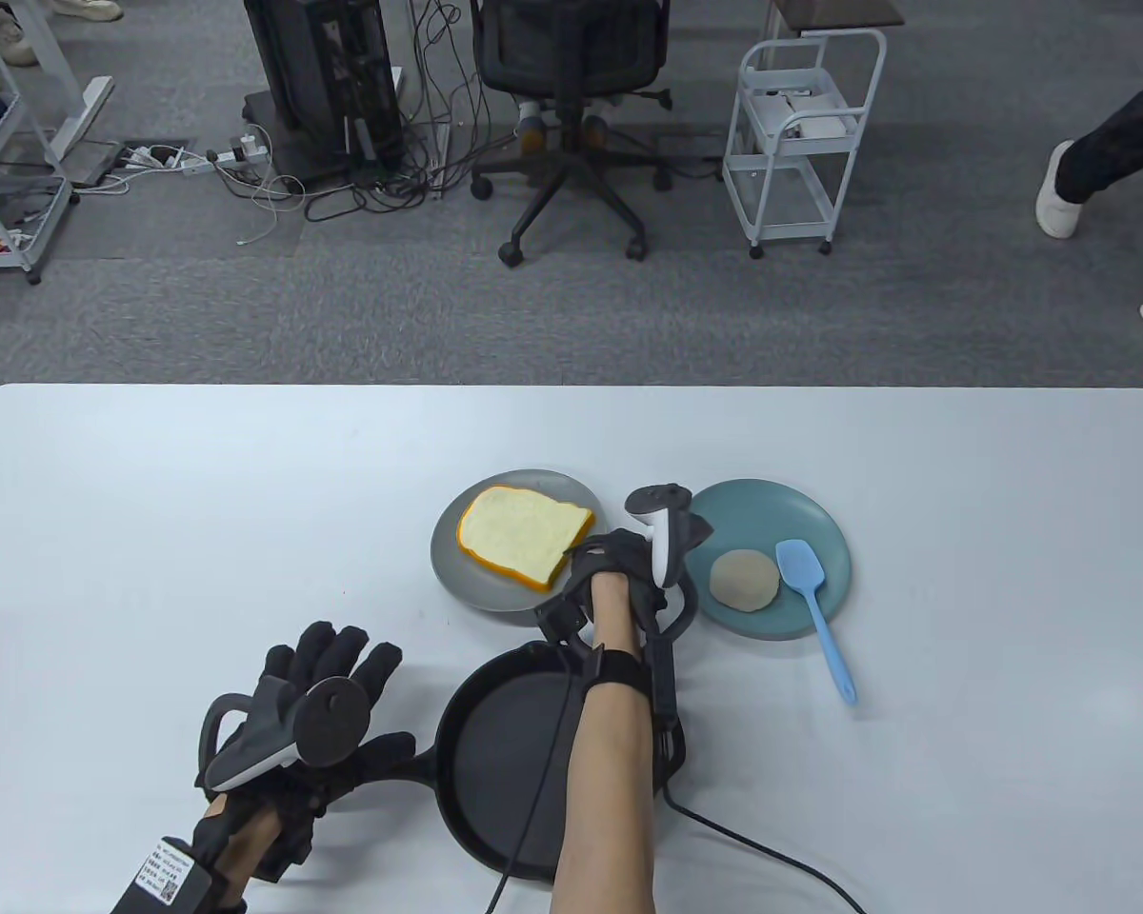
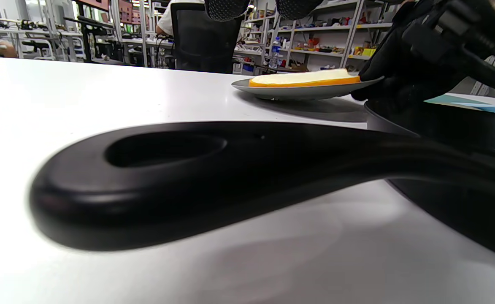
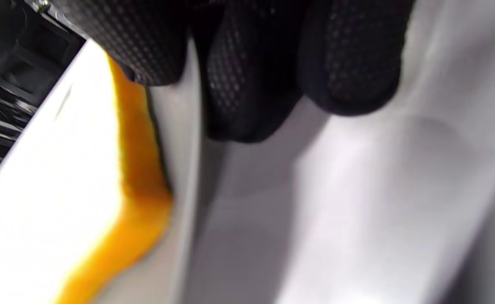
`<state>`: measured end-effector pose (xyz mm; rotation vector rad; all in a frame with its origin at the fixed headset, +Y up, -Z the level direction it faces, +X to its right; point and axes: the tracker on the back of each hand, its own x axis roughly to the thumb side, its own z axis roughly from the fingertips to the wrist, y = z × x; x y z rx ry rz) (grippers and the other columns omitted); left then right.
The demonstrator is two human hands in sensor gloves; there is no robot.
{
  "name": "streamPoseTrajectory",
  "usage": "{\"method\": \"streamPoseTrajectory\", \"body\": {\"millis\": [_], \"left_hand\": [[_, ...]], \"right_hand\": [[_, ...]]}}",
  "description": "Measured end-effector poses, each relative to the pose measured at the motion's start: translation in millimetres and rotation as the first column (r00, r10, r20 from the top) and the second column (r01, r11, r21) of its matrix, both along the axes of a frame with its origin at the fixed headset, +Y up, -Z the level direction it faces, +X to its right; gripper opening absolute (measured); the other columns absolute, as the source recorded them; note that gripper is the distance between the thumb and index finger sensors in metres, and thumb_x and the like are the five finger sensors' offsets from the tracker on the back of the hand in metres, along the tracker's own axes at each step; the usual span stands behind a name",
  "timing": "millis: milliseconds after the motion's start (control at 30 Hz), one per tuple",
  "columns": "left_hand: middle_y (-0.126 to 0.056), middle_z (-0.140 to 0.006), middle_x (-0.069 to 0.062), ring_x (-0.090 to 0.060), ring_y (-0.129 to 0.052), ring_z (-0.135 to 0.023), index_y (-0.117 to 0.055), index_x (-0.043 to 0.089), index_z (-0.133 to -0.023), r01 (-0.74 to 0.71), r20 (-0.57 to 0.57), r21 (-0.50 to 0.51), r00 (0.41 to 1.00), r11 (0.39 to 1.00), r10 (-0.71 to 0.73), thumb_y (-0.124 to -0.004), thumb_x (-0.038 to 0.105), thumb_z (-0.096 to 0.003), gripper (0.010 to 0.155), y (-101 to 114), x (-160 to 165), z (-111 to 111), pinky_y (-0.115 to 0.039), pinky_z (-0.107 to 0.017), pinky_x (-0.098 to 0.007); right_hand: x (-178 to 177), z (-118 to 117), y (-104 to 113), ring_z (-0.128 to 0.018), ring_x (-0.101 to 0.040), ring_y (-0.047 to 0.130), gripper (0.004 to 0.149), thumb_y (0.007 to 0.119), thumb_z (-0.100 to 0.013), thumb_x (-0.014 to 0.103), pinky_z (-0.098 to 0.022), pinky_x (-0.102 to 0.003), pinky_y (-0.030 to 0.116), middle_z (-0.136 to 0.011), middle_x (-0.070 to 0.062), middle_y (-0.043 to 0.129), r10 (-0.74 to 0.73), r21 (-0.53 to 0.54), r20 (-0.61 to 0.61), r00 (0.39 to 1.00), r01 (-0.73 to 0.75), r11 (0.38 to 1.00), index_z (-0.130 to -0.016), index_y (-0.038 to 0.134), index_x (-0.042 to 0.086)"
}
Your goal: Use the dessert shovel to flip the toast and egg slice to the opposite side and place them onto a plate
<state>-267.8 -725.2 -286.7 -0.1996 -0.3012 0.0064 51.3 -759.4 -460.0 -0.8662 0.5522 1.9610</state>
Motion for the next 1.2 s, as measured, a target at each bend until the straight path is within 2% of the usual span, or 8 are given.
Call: {"method": "streamPoseTrajectory", "body": {"millis": [133,300,467,633,733,933,1100,1200], "left_hand": [[-0.032,-0.124,-0.013,-0.049,-0.025,-0.114,-0.032,0.033,-0.113,-0.003,-0.005,-0.001,1.0,1.0,0.003,-0.05,0.079,-0.0295,0.097,1,-1,-1,-0.028,-0.079,-0.068],[-0.032,-0.124,-0.013,-0.049,-0.025,-0.114,-0.032,0.033,-0.113,0.0,-0.005,-0.001,1.0,1.0,0.0,-0.05,0.079,-0.0294,0.097,1,-1,-1,-0.027,-0.079,-0.068],[-0.032,-0.124,-0.012,-0.049,-0.025,-0.114,-0.032,0.033,-0.113,-0.002,-0.002,0.006,1.0,1.0,0.002,-0.05,0.079,-0.0294,0.097,2,-1,-1,-0.027,-0.079,-0.068],[-0.031,-0.124,-0.012,-0.049,-0.024,-0.114,-0.031,0.033,-0.113,-0.01,-0.009,0.013,1.0,1.0,0.01,-0.051,0.079,-0.0296,0.098,4,-1,0,-0.026,-0.079,-0.069],[-0.031,-0.124,-0.012,-0.049,-0.024,-0.114,-0.031,0.032,-0.113,-0.011,-0.01,0.011,1.0,1.0,0.011,-0.051,0.078,-0.0297,0.098,4,-1,-1,-0.026,-0.079,-0.069],[-0.031,-0.124,-0.013,-0.049,-0.024,-0.114,-0.031,0.032,-0.114,-0.001,-0.014,0.006,1.0,1.0,0.001,-0.051,0.078,-0.0295,0.098,4,-1,-1,-0.026,-0.079,-0.069],[-0.031,-0.124,-0.013,-0.049,-0.024,-0.114,-0.031,0.032,-0.114,-0.014,-0.023,-0.001,1.0,1.0,0.014,-0.049,0.079,-0.0292,0.098,4,-3,-2,-0.026,-0.079,-0.069],[-0.031,-0.124,-0.013,-0.049,-0.024,-0.114,-0.031,0.032,-0.114,-0.009,-0.028,0.0,1.0,1.0,0.009,-0.049,0.079,-0.0292,0.098,4,-4,-2,-0.026,-0.079,-0.069]], "right_hand": [[3,6,12,-0.044,-0.018,0.109,0.049,0.083,-0.045,0.033,-0.032,-0.035,0.093,-0.072,-0.002,0.094,-0.026,0.053,-0.019,0.999,0.027,0.998,-0.091,0.079,0.017],[16,19,43,-0.045,-0.019,0.109,0.048,0.084,-0.045,0.034,-0.033,-0.035,0.093,-0.073,0.0,0.094,-0.028,0.162,-0.049,0.998,0.035,0.986,-0.091,0.079,0.021],[36,54,75,-0.044,-0.019,0.11,0.047,0.085,-0.045,0.034,-0.03,-0.033,0.093,-0.073,0.0,0.095,-0.007,0.276,-0.102,0.995,0.035,0.96,-0.09,0.08,0.021],[50,97,90,-0.043,-0.019,0.11,0.048,0.084,-0.044,0.033,-0.029,-0.032,0.094,-0.073,-0.002,0.095,0.027,0.351,-0.151,0.988,0.028,0.936,-0.09,0.078,0.017],[56,123,90,-0.043,-0.019,0.11,0.048,0.084,-0.044,0.033,-0.029,-0.033,0.094,-0.073,-0.003,0.095,0.093,0.401,-0.199,0.976,-0.006,0.916,-0.09,0.078,0.017],[60,170,74,-0.044,-0.021,0.11,0.048,0.084,-0.044,0.031,-0.03,-0.034,0.093,-0.074,-0.003,0.095,0.215,0.487,-0.261,0.941,-0.064,0.871,-0.089,0.079,0.017],[57,194,54,-0.045,-0.021,0.11,0.047,0.084,-0.044,0.031,-0.03,-0.034,0.093,-0.074,-0.002,0.095,0.247,0.504,-0.263,0.933,-0.086,0.86,-0.089,0.078,0.018],[52,199,48,-0.046,-0.022,0.11,0.047,0.084,-0.044,0.03,-0.031,-0.035,0.093,-0.074,-0.002,0.095,0.279,0.524,-0.297,0.913,-0.088,0.847,-0.089,0.078,0.018]]}}
